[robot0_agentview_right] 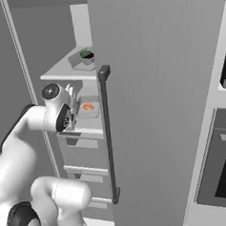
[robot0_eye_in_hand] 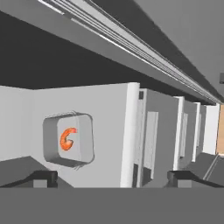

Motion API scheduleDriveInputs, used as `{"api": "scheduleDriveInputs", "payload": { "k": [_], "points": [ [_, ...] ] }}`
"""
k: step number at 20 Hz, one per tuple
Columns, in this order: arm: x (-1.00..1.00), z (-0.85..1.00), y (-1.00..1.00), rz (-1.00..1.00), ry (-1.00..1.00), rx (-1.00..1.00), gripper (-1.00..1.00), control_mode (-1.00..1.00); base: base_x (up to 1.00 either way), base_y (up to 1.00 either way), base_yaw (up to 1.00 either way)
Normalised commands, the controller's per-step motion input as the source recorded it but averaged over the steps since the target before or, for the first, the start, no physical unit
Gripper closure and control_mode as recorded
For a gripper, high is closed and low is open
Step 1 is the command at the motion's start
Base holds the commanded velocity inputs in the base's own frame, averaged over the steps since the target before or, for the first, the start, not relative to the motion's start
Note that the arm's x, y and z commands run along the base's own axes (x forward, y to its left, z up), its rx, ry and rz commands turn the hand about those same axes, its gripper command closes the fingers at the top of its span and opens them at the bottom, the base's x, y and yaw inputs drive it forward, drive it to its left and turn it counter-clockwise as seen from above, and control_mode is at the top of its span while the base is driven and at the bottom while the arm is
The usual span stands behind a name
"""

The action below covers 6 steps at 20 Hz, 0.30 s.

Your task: Take the meat container that has the shrimp and place it on the second highest rack of the freezer. Then take the vegetable container that has the broccoli and eggplant and place it on the highest rack of the freezer.

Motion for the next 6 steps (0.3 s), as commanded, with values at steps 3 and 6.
{"api": "scheduleDriveInputs", "payload": {
  "k": [3, 6],
  "points": [
    [-1.0, 0.4, -0.31, 0.0, -0.04, 0.02, -1.0, -1.0, 0.0, 0.0, 0.0],
    [-1.0, 0.33, -0.43, 0.0, -0.17, 0.0, -1.0, -1.0, 0.0, 0.0, 0.0]
  ]
}}
